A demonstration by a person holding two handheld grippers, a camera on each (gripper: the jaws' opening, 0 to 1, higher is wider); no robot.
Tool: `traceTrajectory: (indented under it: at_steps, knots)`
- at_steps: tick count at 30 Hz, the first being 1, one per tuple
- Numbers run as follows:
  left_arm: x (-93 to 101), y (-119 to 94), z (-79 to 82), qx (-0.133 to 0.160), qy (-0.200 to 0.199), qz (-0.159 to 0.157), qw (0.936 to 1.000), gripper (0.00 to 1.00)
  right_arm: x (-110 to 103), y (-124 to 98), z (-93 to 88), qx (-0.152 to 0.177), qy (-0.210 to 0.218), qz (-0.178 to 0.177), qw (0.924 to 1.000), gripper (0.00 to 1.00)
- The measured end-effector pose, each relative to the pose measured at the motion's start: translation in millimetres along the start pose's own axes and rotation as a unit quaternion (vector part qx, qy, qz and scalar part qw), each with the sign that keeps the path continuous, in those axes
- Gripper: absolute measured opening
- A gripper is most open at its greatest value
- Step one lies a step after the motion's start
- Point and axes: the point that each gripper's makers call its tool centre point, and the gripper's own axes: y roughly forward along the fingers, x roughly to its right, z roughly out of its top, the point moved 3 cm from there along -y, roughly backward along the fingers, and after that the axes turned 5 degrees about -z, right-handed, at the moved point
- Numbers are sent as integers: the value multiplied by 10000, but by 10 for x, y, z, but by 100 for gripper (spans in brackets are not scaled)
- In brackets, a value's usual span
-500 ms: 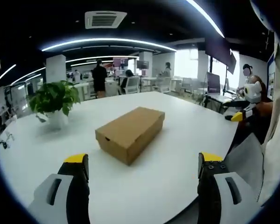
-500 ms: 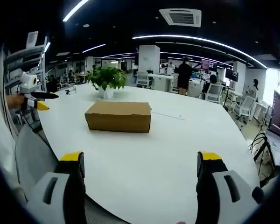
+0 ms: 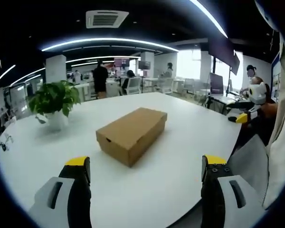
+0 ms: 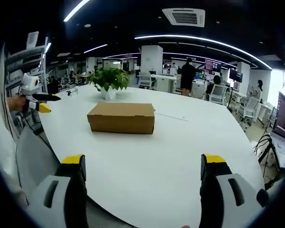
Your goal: Operate the shoe box by opening the lid, removing the specified soft item, and placing it in the target area until the item is outside and the box remains undamaged.
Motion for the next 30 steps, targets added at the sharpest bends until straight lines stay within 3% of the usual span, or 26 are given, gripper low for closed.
traceTrajectory:
  at_steps: [30]
  knots:
    - [6,65,-24,-104,52,45,9999,100,12,69,-24,-46,-47,121,9999,96]
